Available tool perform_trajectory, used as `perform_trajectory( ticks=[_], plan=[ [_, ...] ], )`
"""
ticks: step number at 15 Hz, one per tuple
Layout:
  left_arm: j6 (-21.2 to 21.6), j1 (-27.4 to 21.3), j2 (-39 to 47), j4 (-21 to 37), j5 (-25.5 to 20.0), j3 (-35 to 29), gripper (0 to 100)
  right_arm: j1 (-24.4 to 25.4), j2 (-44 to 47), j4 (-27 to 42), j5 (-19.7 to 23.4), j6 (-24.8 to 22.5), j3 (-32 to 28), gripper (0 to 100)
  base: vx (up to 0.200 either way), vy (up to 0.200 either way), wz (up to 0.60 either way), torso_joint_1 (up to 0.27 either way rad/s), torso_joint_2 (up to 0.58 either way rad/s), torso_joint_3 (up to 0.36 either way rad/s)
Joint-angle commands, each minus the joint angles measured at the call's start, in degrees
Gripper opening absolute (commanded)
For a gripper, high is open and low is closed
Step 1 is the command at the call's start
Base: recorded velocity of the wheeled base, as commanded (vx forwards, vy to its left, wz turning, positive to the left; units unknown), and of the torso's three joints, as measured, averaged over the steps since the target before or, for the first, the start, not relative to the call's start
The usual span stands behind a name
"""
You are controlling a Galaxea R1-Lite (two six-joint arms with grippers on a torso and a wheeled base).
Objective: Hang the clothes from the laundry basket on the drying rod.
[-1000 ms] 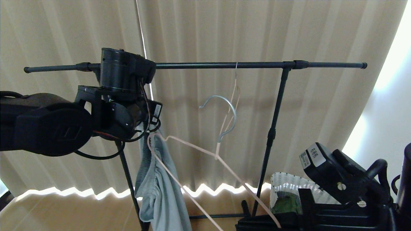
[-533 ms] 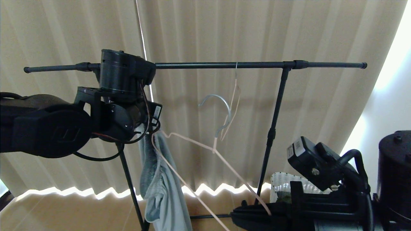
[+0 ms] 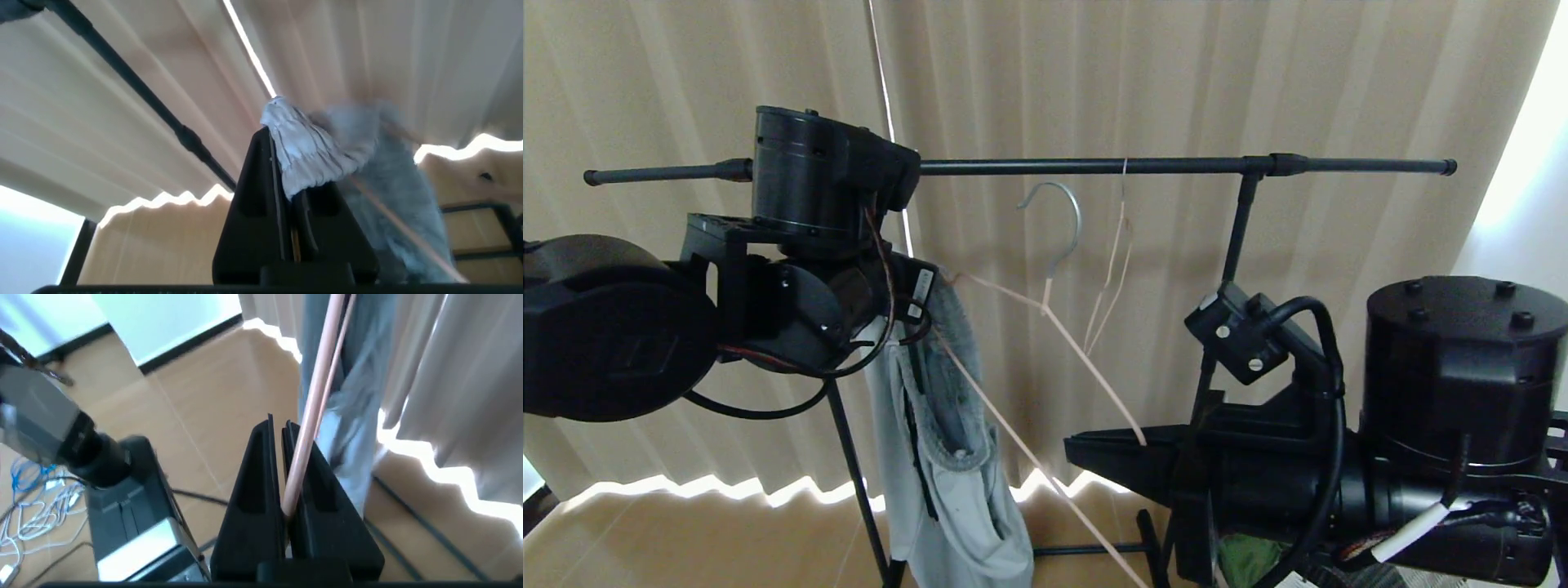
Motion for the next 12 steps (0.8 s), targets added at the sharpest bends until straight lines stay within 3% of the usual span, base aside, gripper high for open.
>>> perform_trajectory(
  ticks=[1, 4, 8, 12],
  plan=[
    [0.02, -0.17, -0.77, -0.01, -0.24, 0.08, 0, -0.06, 1.46, -0.1, 0.08, 0.0, 0.57, 0, 0.0, 0.0, 0.0, 0.0, 0.0, 0.0],
    [0.28, 0.01, -0.51, -0.28, -0.51, 0.17, 0, 0.03, -0.73, -0.19, 0.43, -0.62, 3.29, 0, 0.0, 0.0, 0.0, 0.0, 0.0, 0.0],
    [0.19, -0.61, -0.33, -0.28, -3.41, 0.61, 0, -0.15, -5.22, -1.25, 9.13, -3.08, 6.98, 0, 0.0, 0.0, 0.0, 0.0, 0.0, 0.0],
    [0.19, -3.42, -1.47, -0.28, -4.02, 2.19, 0, -1.99, -4.95, -1.42, 9.22, -3.17, 6.9, 0, 0.0, 0.0, 0.0, 0.0, 0.0, 0.0]
  ],
)
